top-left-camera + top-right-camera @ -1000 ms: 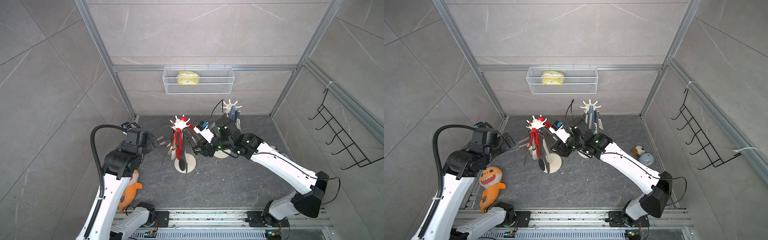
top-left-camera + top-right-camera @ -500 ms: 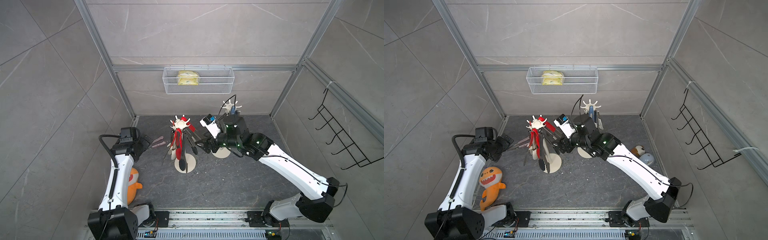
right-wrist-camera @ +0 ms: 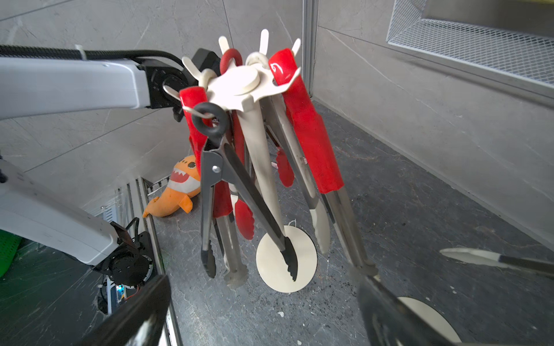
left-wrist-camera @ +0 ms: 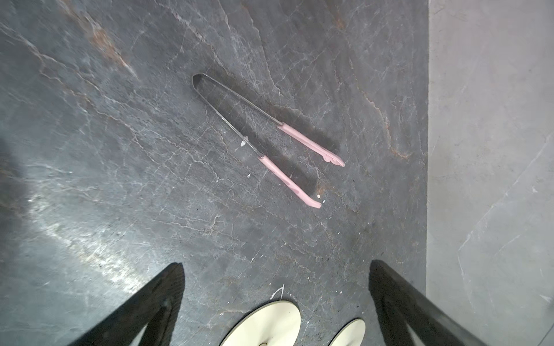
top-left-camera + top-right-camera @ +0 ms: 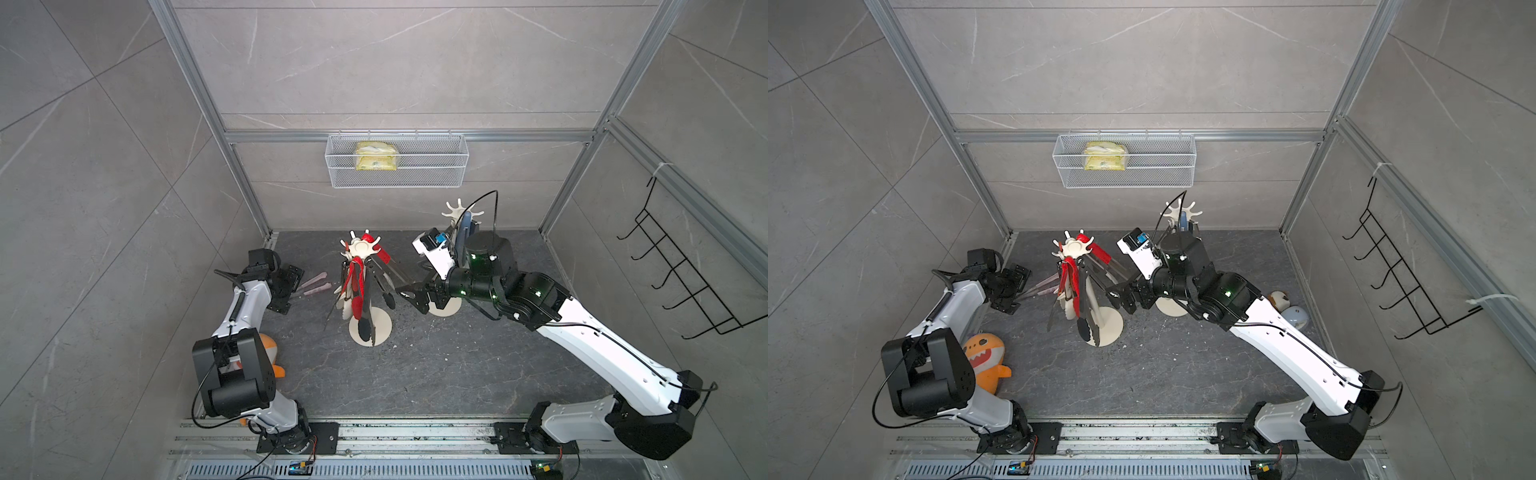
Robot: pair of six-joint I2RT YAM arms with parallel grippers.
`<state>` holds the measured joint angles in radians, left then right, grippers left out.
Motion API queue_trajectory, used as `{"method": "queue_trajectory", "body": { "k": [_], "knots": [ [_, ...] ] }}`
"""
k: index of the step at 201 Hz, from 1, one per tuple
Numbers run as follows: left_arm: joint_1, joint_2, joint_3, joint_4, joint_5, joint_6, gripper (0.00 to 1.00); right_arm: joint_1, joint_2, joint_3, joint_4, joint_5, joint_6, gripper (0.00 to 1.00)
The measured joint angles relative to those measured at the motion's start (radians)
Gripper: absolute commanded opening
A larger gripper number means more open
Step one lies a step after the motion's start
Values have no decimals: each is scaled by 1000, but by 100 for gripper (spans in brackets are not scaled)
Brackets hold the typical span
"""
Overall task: Hang food tongs on kitchen utensil racks
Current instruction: Hang the food tongs on the rack, then pick up the food tongs from the center of the board.
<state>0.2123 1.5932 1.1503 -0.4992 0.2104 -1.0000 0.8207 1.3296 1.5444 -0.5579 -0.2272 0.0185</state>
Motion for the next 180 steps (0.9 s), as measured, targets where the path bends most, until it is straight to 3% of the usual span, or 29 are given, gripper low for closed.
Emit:
{"method": "queue_trajectory", "body": {
  "k": [68,180],
  "knots": [
    [0,181,82,66,35,-121,83,0,-65,-2,-38,8,-16,99],
    [-64,393,230,27,27,-203,52,0,-80,-2,-104,22,-61,100]
  ]
}}
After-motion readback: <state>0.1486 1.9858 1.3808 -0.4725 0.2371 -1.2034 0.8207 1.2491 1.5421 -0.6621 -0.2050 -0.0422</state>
